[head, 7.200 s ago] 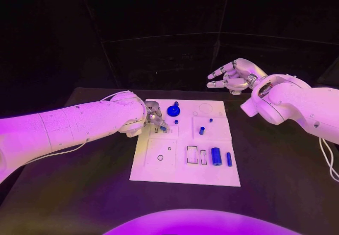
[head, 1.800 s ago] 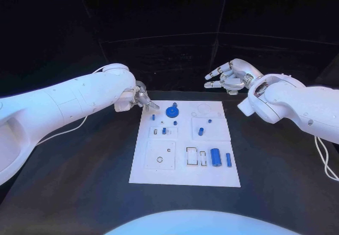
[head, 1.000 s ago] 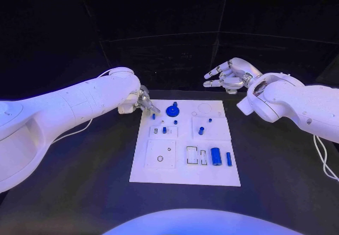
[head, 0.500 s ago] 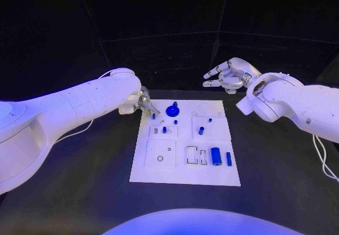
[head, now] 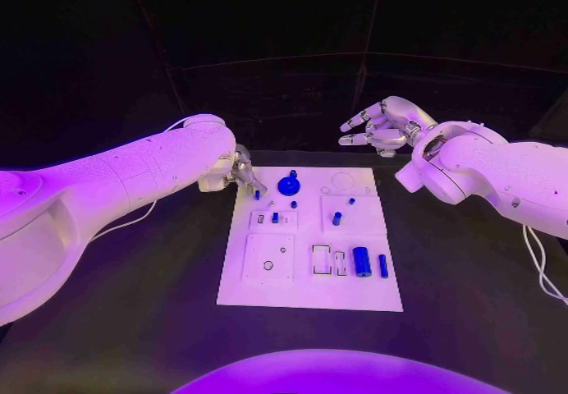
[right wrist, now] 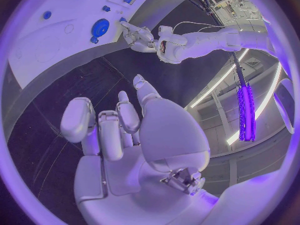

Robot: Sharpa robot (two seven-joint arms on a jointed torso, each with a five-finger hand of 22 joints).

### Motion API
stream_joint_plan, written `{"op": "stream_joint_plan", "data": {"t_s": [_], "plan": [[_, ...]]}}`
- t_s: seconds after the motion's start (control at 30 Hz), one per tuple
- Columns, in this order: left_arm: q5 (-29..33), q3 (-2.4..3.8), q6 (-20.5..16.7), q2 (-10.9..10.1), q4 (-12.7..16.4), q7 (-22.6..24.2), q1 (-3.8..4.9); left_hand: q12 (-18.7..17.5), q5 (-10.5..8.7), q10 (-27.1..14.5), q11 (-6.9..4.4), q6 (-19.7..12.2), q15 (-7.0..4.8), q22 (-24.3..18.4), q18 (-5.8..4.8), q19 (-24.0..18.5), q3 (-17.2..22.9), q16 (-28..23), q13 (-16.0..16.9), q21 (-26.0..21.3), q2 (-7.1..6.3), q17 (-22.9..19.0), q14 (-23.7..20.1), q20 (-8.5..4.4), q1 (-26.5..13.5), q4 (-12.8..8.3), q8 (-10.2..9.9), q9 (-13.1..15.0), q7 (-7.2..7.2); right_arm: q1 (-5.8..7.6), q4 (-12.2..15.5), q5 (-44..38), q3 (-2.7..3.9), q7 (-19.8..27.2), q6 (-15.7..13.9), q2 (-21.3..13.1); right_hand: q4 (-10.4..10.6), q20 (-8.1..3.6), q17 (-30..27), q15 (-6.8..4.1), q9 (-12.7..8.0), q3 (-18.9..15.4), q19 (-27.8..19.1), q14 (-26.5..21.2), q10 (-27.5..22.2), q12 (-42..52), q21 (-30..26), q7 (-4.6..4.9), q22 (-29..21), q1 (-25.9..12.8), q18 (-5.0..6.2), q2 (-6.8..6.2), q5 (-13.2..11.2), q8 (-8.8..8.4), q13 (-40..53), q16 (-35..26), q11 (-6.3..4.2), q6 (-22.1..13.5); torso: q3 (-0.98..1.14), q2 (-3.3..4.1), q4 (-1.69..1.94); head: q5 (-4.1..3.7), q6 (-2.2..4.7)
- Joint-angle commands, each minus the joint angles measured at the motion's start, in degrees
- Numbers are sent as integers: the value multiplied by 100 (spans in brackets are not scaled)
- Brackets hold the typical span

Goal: Assemble the parts on the task board

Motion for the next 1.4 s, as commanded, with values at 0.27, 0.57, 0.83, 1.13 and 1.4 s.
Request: {"op": "stream_joint_plan", "data": {"t_s": [0.27,0.57,0.83,1.13,1.4], "plan": [[-33,1,68,13,45,119,7,25,-16,19,-15,45,-2,10,18,42,-6,18,-5,26,6,1509,596,3,69,-39,-3,-9,-20,11,0,-9,3,48,31,15,-1,-5,240,-27,-9,-31,-52,328,-37,-20,-36,0,-9,-14,75,28,23,19,-4,-29,6,34,0,2,0,-4,-10],[-33,1,101,11,48,124,7,34,-16,27,-19,69,-3,24,15,47,-11,18,3,33,28,1509,596,3,113,-68,6,-15,-26,11,-5,-9,3,46,36,20,-1,-5,240,-27,-9,-31,-52,328,-37,-20,-36,0,-9,-14,75,28,23,19,-4,-29,6,34,1,1,1,-5,-21],[-33,1,103,17,42,128,7,20,-16,28,-57,89,-33,40,15,49,283,18,-11,35,340,1509,596,-18,666,-415,-14,-67,-63,11,-8,-9,3,46,40,29,4,-5,241,-28,-10,-31,-50,328,-36,-17,-38,0,-10,-10,75,48,30,20,-3,-30,6,33,-1,1,-3,-8,-31],[-33,1,66,12,43,142,7,-55,-10,-19,-97,19,-68,41,15,43,927,18,-60,24,614,1509,596,-55,1353,-964,-100,-150,-95,11,-7,-9,3,45,40,28,4,-5,241,-28,-10,-31,-50,328,-36,-17,-38,0,-10,-10,75,48,30,20,-3,-30,6,33,0,0,1,-15,-35],[50,1,-102,-97,170,201,4,-101,-21,1,-60,30,-38,63,14,46,1820,18,-102,19,468,1509,596,-35,1101,-1263,-33,-148,-54,11,-6,-9,3,44,44,23,4,-6,243,-28,-10,-32,-50,329,-35,-16,-39,0,-11,-7,75,53,33,21,-3,-31,6,33,0,-4,3,-21,-40]]}}
